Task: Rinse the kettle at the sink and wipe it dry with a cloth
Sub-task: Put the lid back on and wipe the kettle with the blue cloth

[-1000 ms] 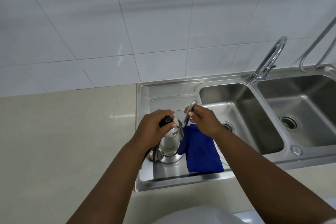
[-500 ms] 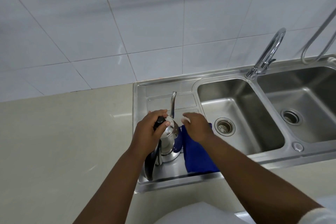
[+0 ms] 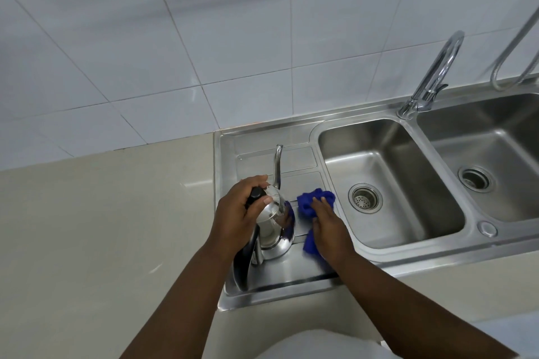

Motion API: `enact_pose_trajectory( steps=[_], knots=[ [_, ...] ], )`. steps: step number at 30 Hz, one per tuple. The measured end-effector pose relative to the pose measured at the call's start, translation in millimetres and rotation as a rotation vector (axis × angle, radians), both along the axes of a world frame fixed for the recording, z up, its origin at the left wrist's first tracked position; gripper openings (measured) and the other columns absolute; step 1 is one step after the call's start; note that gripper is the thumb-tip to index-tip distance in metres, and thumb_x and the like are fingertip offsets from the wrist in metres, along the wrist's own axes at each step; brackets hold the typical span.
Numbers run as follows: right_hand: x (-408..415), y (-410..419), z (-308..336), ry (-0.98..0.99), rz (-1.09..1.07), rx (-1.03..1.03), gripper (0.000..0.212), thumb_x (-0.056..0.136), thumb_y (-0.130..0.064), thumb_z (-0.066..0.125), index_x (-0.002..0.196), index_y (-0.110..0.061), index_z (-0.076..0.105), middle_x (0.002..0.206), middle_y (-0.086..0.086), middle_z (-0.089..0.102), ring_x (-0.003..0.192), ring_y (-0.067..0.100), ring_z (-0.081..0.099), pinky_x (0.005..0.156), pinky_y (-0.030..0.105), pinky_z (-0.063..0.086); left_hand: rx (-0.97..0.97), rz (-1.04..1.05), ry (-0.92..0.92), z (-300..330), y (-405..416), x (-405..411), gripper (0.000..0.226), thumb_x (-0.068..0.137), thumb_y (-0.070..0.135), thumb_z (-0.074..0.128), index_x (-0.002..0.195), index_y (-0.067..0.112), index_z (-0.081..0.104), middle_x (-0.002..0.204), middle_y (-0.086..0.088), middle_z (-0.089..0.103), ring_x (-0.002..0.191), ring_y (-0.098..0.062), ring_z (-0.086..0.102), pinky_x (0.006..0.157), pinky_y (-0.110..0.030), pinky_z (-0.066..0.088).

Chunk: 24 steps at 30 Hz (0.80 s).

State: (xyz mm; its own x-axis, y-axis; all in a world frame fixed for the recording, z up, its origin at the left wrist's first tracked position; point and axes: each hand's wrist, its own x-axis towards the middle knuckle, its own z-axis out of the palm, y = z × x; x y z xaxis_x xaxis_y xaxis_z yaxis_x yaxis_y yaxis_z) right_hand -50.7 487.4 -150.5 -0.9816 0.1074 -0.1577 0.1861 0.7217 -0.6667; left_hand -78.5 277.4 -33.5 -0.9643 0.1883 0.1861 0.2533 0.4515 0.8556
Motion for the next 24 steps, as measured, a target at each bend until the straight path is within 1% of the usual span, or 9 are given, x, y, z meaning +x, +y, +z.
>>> enact_pose_trajectory(
  steps=[2, 6, 10, 13, 15, 17, 19, 21, 24],
  knots=[
    [-4.1, -19.5, 21.9, -0.063, -0.18, -0.367, 0.041, 0.1, -0.012, 0.044, 0.139, -0.024, 0.05, 0.135, 0.011, 0.062, 0.12, 0.027, 0.06, 0.101, 0.031, 0.045, 0.01, -0.008, 0.007, -0.3, -0.3, -0.4, 0.034, 0.086, 0.032, 0.061, 0.12, 0.035, 0.061, 0.114, 0.021, 0.066, 0.111, -0.003, 0.061, 0.092, -0.027, 0.053],
    [-8.8, -51.7, 63.1, -0.131, -0.388, -0.894, 0.036, 0.1, -0.011, 0.041, 0.12, -0.03, 0.063, 0.112, 0.01, 0.072, 0.099, 0.026, 0.069, 0.095, 0.044, 0.055, 0.032, -0.013, 0.01, -2.2, 0.0, -0.6, 0.033, 0.089, 0.03, 0.058, 0.122, 0.03, 0.06, 0.112, 0.017, 0.066, 0.109, -0.006, 0.061, 0.092, -0.033, 0.053],
    [-8.8, -68.4, 102.9, 0.117, -0.201, -0.878, 0.036, 0.098, -0.026, 0.045, 0.124, -0.044, 0.061, 0.121, -0.01, 0.069, 0.109, 0.006, 0.066, 0.095, 0.024, 0.054, 0.058, -0.021, 0.023, -1.4, 1.1, 0.6, 0.027, 0.094, 0.04, 0.048, 0.116, 0.031, 0.062, 0.107, 0.013, 0.068, 0.101, -0.015, 0.065, 0.087, -0.034, 0.053],
    [6.4, -84.1, 104.5, 0.286, -0.034, -0.742, 0.04, 0.099, -0.04, 0.037, 0.135, -0.054, 0.048, 0.15, -0.019, 0.046, 0.143, -0.003, 0.034, 0.117, 0.015, 0.027, 0.061, -0.014, 0.029, 0.1, 2.3, 2.2, 0.022, 0.097, 0.044, 0.04, 0.107, 0.042, 0.06, 0.096, 0.018, 0.068, 0.091, -0.007, 0.065, 0.078, -0.022, 0.05],
    [15.4, -84.4, 76.6, 0.304, -0.03, -0.553, 0.043, 0.102, -0.043, 0.027, 0.143, -0.054, 0.032, 0.16, -0.015, 0.033, 0.149, 0.002, 0.023, 0.121, 0.022, 0.017, 0.072, -0.011, 0.047, -1.1, 1.9, 1.9, 0.027, 0.098, 0.039, 0.04, 0.113, 0.035, 0.061, 0.109, 0.02, 0.067, 0.101, -0.003, 0.063, 0.088, -0.019, 0.049],
    [19.0, -76.9, 50.5, 0.183, -0.209, -0.674, 0.042, 0.104, -0.039, 0.028, 0.145, -0.04, 0.039, 0.155, -0.002, 0.041, 0.143, 0.015, 0.038, 0.117, 0.031, 0.032, 0.093, -0.007, 0.046, -4.1, 1.6, 0.6, 0.032, 0.097, 0.034, 0.043, 0.116, 0.02, 0.065, 0.12, 0.009, 0.067, 0.114, -0.009, 0.061, 0.097, -0.021, 0.046],
    [14.9, -69.6, 34.5, -0.01, -0.398, -0.941, 0.03, 0.104, -0.027, 0.042, 0.131, -0.025, 0.053, 0.138, 0.011, 0.056, 0.124, 0.024, 0.057, 0.096, 0.02, 0.051, 0.104, -0.003, 0.031, -5.4, 2.1, -0.2, 0.035, 0.096, 0.033, 0.044, 0.116, 0.015, 0.066, 0.122, 0.005, 0.067, 0.117, -0.011, 0.061, 0.099, -0.022, 0.046],
    [5.6, -69.5, 31.2, -0.102, -0.484, -1.039, 0.03, 0.099, -0.014, 0.054, 0.129, -0.016, 0.054, 0.122, 0.012, 0.062, 0.111, 0.025, 0.06, 0.084, 0.018, 0.053, 0.118, 0.015, 0.018, -4.8, 3.3, 0.1, 0.033, 0.096, 0.031, 0.044, 0.115, 0.017, 0.066, 0.121, 0.004, 0.067, 0.116, -0.01, 0.061, 0.099, -0.021, 0.046],
    [-3.7, -86.0, 58.7, 0.019, -0.48, -1.006, 0.042, 0.103, -0.037, 0.039, 0.134, -0.011, 0.053, 0.124, 0.008, 0.063, 0.118, 0.026, 0.058, 0.091, 0.018, 0.049, 0.133, 0.041, 0.002, -4.1, 5.2, 0.5, 0.029, 0.096, 0.029, 0.044, 0.115, 0.022, 0.065, 0.12, 0.001, 0.068, 0.115, -0.011, 0.061, 0.097, -0.022, 0.047]
  ],
)
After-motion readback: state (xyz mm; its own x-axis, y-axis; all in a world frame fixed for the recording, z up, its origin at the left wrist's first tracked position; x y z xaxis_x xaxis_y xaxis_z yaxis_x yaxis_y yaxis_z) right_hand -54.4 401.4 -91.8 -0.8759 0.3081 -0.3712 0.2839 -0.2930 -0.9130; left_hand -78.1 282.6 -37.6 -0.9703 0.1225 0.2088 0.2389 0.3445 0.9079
